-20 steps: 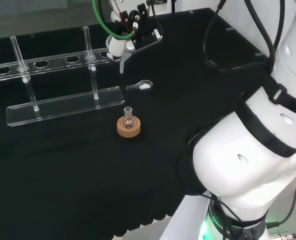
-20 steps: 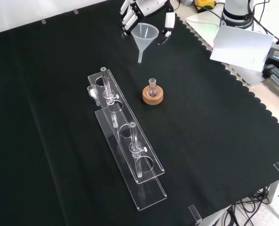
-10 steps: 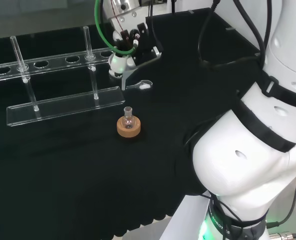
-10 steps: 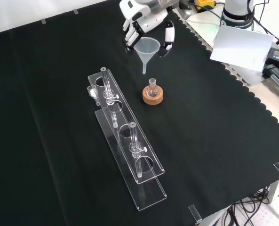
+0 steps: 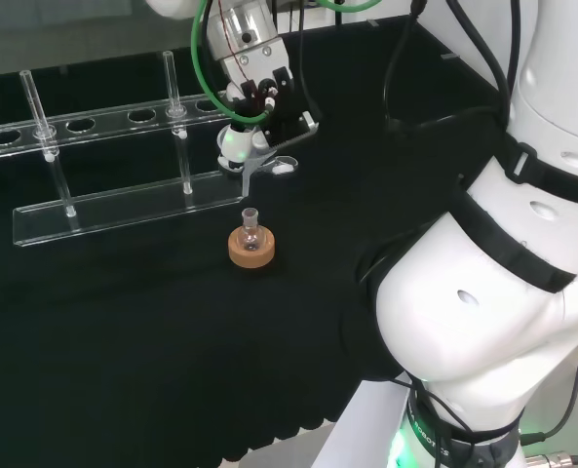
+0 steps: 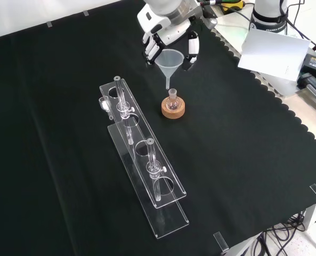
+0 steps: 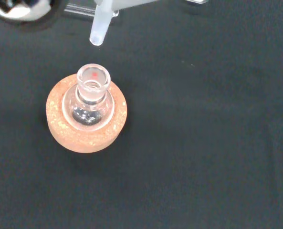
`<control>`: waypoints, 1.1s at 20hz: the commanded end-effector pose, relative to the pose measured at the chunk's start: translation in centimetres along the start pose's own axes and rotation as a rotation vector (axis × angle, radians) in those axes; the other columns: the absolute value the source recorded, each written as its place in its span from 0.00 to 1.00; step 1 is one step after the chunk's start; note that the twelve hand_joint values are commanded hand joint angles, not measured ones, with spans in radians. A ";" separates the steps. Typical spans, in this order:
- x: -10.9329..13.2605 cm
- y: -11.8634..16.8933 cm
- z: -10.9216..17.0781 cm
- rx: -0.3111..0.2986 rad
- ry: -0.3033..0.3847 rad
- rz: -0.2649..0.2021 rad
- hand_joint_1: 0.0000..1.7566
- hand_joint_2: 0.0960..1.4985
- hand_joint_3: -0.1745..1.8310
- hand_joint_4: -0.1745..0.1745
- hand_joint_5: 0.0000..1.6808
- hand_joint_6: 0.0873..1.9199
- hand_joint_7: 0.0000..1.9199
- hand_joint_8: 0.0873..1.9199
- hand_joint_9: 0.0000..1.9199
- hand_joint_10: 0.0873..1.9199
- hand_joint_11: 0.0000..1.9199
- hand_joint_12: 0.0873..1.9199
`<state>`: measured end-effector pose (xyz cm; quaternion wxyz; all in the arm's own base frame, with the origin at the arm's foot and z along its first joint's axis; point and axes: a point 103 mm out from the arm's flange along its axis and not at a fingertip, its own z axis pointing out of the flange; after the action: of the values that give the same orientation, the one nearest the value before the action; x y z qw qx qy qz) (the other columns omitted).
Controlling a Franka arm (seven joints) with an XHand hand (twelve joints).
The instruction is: Place the funnel on the round-bottom flask.
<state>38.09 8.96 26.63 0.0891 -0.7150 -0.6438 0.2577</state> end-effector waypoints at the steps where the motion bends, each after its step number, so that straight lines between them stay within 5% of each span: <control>1: 0.1 -0.3 0.6 0.012 -0.006 0.002 0.46 0.46 0.42 0.31 0.34 0.35 0.34 0.36 0.50 0.22 0.33 0.63; 22: 0.4 -0.9 1.8 0.017 -0.008 -0.009 0.46 0.46 0.43 0.31 0.33 0.36 0.34 0.36 0.50 0.22 0.33 0.63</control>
<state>36.37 8.98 25.46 0.0928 -0.7112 -0.6443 0.2653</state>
